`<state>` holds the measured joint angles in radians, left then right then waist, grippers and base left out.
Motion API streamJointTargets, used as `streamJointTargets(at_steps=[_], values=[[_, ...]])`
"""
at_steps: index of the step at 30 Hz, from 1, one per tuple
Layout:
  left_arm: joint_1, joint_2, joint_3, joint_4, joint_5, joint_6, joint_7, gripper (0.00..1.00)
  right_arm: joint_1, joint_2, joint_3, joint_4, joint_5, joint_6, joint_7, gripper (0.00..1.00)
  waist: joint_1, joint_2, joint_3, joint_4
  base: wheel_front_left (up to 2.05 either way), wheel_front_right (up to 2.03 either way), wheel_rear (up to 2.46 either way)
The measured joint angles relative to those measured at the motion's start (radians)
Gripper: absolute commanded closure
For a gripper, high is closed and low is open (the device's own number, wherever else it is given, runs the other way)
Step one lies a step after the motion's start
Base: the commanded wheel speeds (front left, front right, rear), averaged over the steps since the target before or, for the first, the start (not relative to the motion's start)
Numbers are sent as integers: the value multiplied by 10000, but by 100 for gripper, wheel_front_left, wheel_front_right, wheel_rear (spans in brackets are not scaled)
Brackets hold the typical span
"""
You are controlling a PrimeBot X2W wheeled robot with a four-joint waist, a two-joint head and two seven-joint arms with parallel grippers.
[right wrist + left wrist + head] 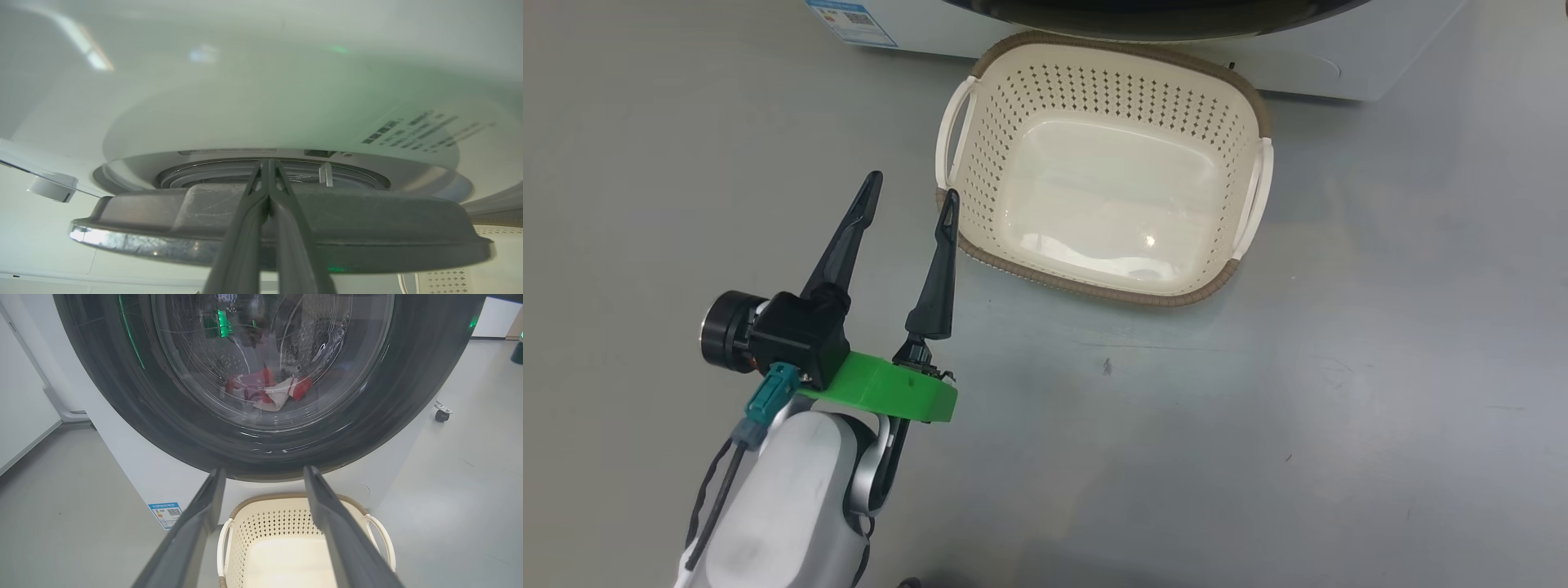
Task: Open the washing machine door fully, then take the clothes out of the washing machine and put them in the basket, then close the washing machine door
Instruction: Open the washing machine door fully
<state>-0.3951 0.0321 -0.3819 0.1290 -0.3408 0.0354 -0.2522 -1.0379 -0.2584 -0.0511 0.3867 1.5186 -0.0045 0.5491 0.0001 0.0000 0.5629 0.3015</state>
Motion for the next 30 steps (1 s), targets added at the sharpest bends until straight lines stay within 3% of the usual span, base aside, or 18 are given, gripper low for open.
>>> streamJointTargets(at_steps=[30], values=[[-188,-35,-75,33,-71,301,0,0,-400,-309,150,999,1018,35,2059,100,-1,0,86,100,0,0,0]])
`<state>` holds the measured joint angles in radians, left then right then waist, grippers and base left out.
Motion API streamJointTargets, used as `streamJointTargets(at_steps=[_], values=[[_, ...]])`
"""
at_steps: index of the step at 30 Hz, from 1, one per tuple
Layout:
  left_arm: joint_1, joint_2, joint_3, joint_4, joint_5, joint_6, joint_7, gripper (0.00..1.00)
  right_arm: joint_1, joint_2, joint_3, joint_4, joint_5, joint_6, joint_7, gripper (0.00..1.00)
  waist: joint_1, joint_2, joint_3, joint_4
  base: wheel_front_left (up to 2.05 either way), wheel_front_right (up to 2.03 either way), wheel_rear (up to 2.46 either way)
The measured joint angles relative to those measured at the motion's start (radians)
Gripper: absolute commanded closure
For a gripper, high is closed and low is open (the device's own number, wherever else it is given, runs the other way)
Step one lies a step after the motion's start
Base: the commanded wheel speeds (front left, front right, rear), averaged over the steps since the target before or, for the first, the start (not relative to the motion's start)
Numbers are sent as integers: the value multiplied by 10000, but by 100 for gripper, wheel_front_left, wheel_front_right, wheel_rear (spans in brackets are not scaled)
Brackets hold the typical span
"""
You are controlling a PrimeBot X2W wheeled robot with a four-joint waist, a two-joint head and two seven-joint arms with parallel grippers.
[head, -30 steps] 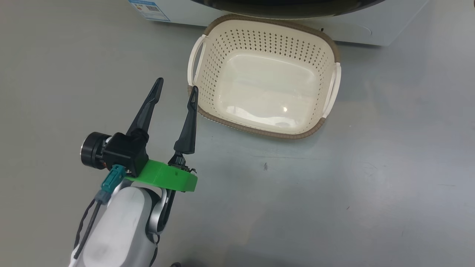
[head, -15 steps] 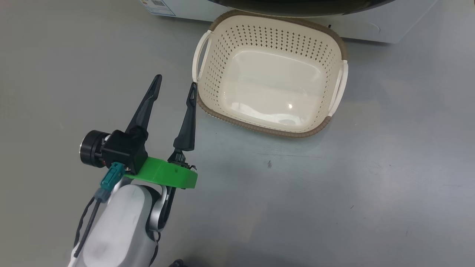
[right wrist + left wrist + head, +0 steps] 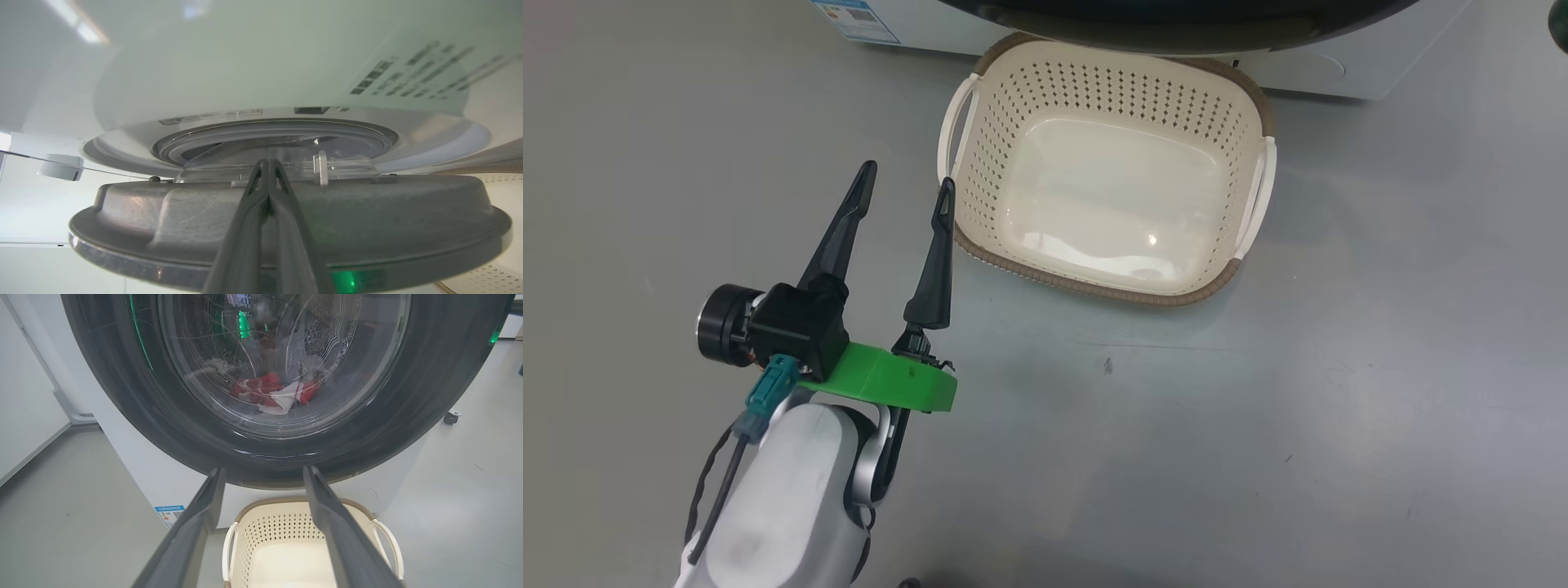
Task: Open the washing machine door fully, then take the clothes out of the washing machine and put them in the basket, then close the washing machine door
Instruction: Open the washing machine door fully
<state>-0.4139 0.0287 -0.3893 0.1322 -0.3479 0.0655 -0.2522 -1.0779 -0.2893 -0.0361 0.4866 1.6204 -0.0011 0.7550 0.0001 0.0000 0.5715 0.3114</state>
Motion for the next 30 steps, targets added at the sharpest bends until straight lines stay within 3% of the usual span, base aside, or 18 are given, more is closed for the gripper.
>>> streamJointTargets(at_steps=[30], values=[[512,-2,-73,456,144,10,0,0,2313,420,357,132,606,531,1423,100,0,0,-1408,-113,0,0,0]])
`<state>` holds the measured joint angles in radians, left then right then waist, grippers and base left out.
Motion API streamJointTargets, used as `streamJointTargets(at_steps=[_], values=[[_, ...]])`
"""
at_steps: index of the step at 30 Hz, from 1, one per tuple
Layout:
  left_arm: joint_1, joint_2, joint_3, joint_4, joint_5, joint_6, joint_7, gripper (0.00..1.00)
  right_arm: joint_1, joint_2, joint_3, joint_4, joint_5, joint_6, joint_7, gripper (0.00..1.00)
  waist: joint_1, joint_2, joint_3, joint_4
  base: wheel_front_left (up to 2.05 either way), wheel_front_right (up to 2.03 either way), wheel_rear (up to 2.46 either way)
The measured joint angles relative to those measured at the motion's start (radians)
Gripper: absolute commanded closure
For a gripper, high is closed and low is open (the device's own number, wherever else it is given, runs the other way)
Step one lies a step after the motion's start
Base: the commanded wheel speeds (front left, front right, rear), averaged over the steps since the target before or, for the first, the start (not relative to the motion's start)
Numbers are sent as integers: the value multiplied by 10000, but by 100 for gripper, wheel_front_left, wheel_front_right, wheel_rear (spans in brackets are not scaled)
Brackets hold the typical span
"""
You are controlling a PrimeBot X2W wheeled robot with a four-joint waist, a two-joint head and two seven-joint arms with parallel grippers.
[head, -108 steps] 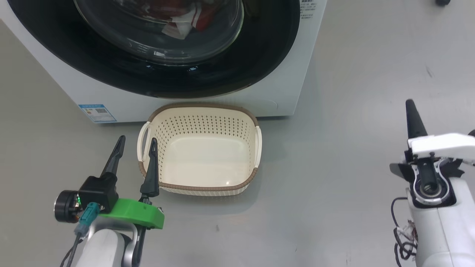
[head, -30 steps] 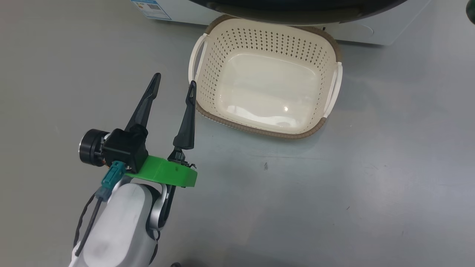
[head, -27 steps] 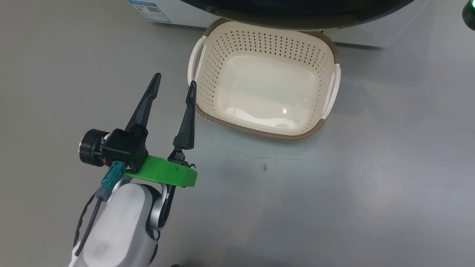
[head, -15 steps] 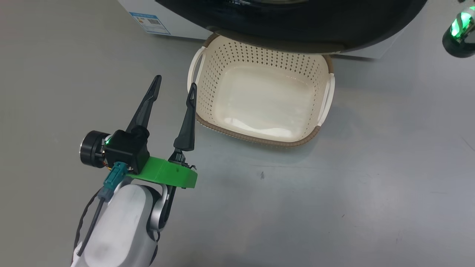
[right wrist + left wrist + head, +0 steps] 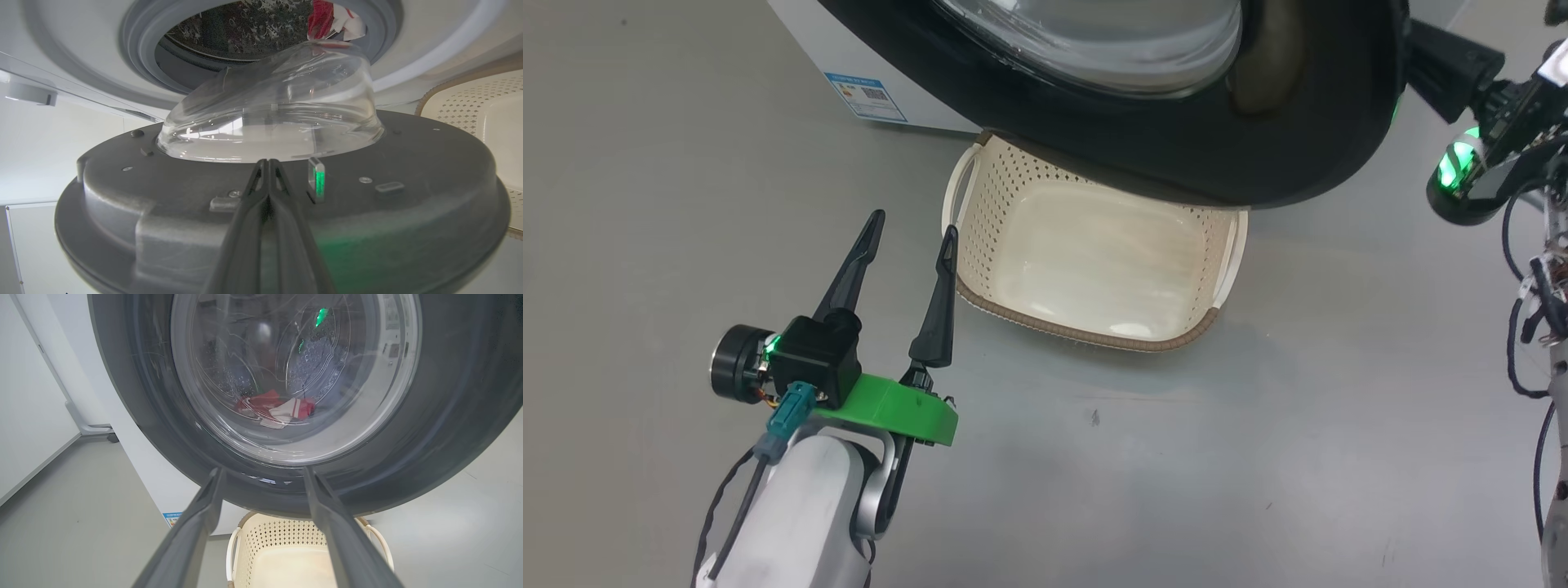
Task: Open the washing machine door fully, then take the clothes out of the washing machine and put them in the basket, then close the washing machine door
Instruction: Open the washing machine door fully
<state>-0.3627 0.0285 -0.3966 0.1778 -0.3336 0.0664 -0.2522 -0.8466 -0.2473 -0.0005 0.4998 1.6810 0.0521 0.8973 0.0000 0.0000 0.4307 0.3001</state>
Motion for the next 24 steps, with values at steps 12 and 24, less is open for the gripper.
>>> streamJointTargets(at_steps=[12,24], values=[[500,4,-88,337,90,-27,0,0,1150,585,261,136,203,182,238,100,0,0,-845,8,0,0,0],[793,12,-167,487,184,-194,0,0,1835,953,786,75,167,290,495,100,-1,0,-1528,58,0,0,0]])
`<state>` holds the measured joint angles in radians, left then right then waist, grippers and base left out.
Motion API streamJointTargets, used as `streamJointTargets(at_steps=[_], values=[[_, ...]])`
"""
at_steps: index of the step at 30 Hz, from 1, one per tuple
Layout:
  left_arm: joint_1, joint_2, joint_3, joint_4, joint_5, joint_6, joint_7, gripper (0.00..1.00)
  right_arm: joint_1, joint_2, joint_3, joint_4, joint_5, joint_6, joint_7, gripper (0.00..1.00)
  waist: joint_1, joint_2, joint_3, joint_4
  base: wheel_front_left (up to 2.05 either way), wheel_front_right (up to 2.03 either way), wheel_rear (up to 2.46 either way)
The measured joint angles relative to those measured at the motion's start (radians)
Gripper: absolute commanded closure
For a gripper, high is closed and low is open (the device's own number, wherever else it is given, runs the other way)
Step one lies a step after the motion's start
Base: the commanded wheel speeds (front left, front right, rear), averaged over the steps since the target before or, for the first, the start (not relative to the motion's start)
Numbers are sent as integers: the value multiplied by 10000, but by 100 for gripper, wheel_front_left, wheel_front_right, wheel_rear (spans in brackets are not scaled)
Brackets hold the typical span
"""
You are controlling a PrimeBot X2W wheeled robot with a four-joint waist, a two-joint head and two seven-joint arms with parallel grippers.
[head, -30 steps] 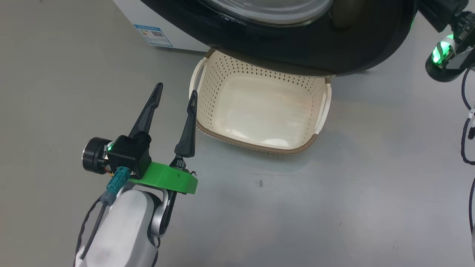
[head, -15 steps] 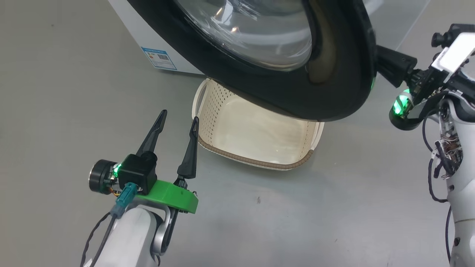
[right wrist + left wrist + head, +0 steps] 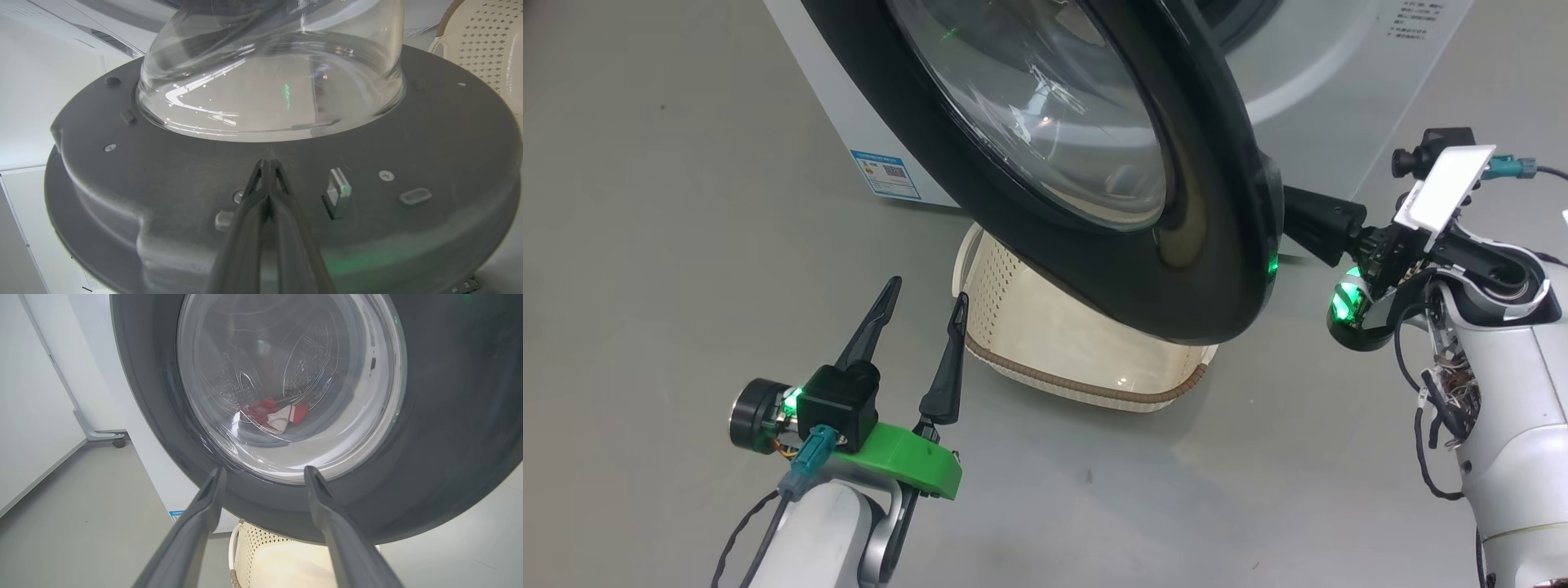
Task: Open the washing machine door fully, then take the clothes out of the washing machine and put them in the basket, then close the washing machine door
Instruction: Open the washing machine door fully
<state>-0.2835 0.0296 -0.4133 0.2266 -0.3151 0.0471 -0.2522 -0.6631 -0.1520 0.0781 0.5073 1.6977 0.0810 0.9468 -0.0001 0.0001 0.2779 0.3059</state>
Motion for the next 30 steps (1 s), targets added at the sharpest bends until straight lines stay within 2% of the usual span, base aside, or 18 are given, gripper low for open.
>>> streamJointTargets(at_steps=[10,30], values=[[240,10,-46,169,6,-92,0,0,335,560,320,-267,8,107,27,100,0,0,-461,246,0,0,0],[635,36,-372,284,2,-184,0,0,1305,805,1262,-472,228,148,115,100,0,0,-1057,1116,0,0,0]])
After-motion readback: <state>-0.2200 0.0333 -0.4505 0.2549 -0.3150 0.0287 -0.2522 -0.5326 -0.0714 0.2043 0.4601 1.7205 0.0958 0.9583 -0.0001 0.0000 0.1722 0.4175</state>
